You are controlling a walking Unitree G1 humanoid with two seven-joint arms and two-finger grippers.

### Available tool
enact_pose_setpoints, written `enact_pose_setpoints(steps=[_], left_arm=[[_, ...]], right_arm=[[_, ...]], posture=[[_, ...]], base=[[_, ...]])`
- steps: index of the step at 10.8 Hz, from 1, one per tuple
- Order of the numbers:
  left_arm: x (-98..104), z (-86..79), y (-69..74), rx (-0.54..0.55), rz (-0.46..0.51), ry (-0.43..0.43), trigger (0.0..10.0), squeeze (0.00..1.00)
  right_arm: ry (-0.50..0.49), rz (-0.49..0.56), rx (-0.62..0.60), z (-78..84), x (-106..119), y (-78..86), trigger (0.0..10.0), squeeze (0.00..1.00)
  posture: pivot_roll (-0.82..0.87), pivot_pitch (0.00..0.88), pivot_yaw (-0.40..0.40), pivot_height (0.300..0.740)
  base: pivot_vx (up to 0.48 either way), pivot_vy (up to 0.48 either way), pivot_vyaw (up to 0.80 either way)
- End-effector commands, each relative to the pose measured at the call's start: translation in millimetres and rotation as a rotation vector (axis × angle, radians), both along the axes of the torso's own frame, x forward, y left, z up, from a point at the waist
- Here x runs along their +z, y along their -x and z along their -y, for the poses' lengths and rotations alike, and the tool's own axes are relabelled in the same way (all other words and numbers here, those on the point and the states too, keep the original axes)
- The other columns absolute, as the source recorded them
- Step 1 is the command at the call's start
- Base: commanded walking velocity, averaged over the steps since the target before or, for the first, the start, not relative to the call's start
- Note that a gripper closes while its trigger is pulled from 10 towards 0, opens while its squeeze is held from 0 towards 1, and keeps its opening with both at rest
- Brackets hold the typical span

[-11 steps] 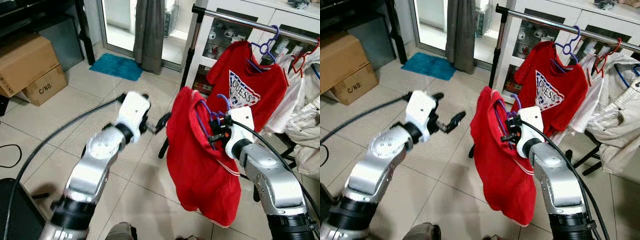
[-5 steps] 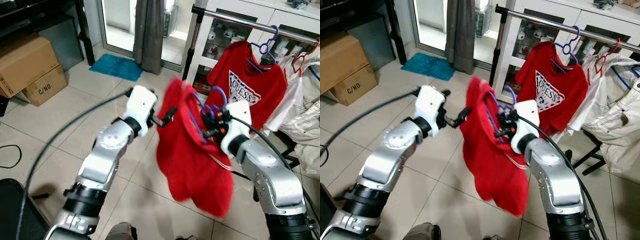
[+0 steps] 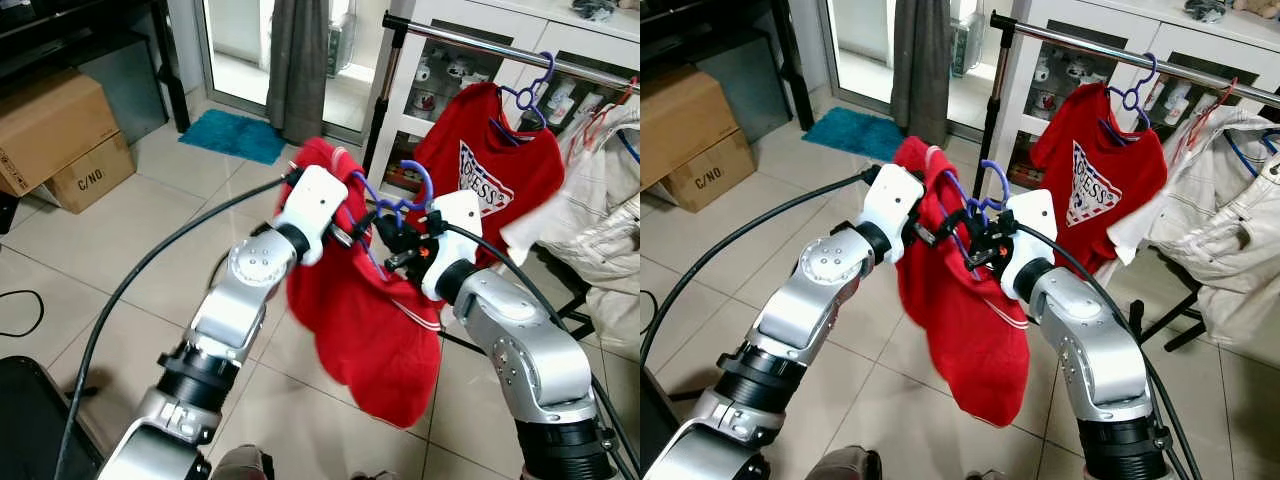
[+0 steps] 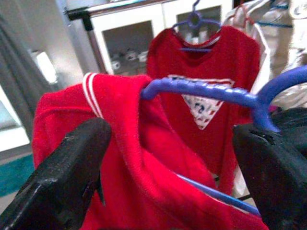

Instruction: Hang hanger

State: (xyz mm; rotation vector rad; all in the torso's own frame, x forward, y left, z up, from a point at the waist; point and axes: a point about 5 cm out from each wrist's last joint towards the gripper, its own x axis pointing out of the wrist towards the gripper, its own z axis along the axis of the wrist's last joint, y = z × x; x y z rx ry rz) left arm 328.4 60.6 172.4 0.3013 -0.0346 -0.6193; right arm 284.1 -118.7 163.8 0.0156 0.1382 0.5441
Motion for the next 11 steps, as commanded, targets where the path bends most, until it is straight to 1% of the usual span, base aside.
enact_pose_setpoints(steps=[1,3,4,6,7,11], left_arm=[[1.5,2.1,-4.0,0.030,0.000,-0.015,10.0,0.00],[0.7,-5.7,-12.1,0.170,0.027,-0.062,10.0,0.00],[1.3,-5.3,-12.0,0.170,0.037,-0.059,10.0,0.00],[-1.8,-6.4,-12.8,0.189,0.021,-0.052,10.0,0.00],[-0.5,-7.4,-14.1,0.216,0.042,-0.075,0.0,0.00],[-3.4,-8.9,-15.0,0.214,0.022,-0.070,0.0,0.00]], right_arm=[[-0.024,0.067,0.026,-3.9,13.6,-2.8,0.0,0.00],[-0.056,0.066,0.030,-6.2,15.1,-4.2,0.0,0.00],[-0.063,0.067,0.031,-7.3,15.1,-4.9,0.0,0.00],[-0.076,0.067,0.031,-8.1,15.5,-5.6,0.0,0.00],[-0.079,0.060,0.024,-5.9,14.7,-6.6,0.0,0.00],[-0.077,0.055,0.007,-2.7,14.3,-9.7,0.0,0.00]], posture=[[0.10,0.000,-0.083,0.740],[0.11,0.000,-0.077,0.740],[0.11,0.000,-0.073,0.740],[0.10,0.000,-0.073,0.740],[0.10,0.000,-0.076,0.740],[0.10,0.000,-0.073,0.740]], base=[[0.000,0.000,0.00],[0.000,0.000,0.00],[0.000,0.000,0.00],[0.000,0.000,0.00],[0.000,0.000,0.00],[0.000,0.000,0.00]])
